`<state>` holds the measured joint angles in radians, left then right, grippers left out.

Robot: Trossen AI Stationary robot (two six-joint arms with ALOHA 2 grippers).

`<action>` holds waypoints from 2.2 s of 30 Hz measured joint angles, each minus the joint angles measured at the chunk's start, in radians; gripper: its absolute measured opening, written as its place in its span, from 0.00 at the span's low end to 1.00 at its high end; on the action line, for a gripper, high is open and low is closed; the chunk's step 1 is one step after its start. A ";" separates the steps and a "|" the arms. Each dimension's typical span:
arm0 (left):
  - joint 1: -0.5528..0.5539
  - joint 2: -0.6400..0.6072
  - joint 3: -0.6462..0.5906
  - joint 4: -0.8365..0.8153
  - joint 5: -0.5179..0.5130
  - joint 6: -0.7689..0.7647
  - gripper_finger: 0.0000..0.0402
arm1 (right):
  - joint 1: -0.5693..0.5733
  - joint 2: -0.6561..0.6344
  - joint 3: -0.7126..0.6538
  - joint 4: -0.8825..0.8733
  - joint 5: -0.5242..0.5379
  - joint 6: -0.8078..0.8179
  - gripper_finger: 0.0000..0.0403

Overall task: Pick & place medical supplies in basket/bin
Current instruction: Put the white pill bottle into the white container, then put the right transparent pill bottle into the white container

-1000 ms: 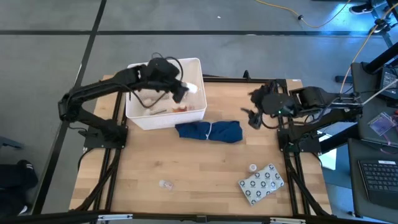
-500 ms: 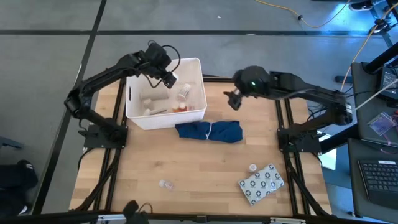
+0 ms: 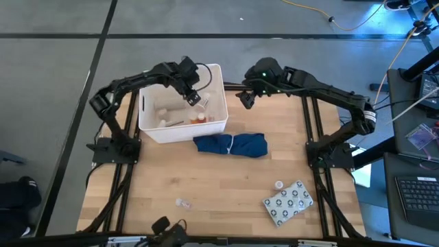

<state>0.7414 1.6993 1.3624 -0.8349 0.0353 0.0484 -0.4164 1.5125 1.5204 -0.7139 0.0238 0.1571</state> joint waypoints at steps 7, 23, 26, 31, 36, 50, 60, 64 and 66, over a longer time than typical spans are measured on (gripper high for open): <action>-0.021 0.092 0.000 0.026 -0.071 0.020 0.40 | 0.000 0.007 0.000 0.000 0.000 0.024 0.79; -0.027 0.149 0.000 0.058 -0.062 0.018 0.49 | 0.003 0.007 0.000 -0.080 -0.104 0.025 0.79; -0.027 0.149 0.000 0.057 -0.061 0.018 0.52 | 0.004 0.003 0.000 -0.116 -0.125 0.043 0.79; -0.026 0.100 0.000 0.053 -0.063 -0.001 0.55 | 0.005 -0.047 -0.001 -0.191 -0.125 0.092 0.79; -0.020 -0.022 0.000 0.062 -0.069 -0.022 0.54 | 0.036 -0.120 0.000 -0.273 -0.124 0.163 0.79; -0.218 -0.422 0.000 0.319 0.113 -0.167 0.46 | 0.425 -0.154 -0.058 -0.605 -0.034 0.476 0.79; -0.594 -0.358 0.000 0.481 0.015 -0.278 0.45 | 0.744 -0.226 -0.201 -0.596 0.001 0.812 0.79; -0.661 -0.301 0.000 0.500 -0.046 -0.343 0.44 | 0.862 -0.227 -0.285 -0.552 0.068 0.952 0.79; -0.683 -0.268 0.000 0.501 -0.056 -0.372 0.44 | 0.900 -0.219 -0.333 -0.500 0.086 0.999 0.79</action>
<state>0.0586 1.4314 1.3628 -0.3336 -0.0204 -0.3237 0.4838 1.2934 1.1876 -1.2139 0.1102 1.1565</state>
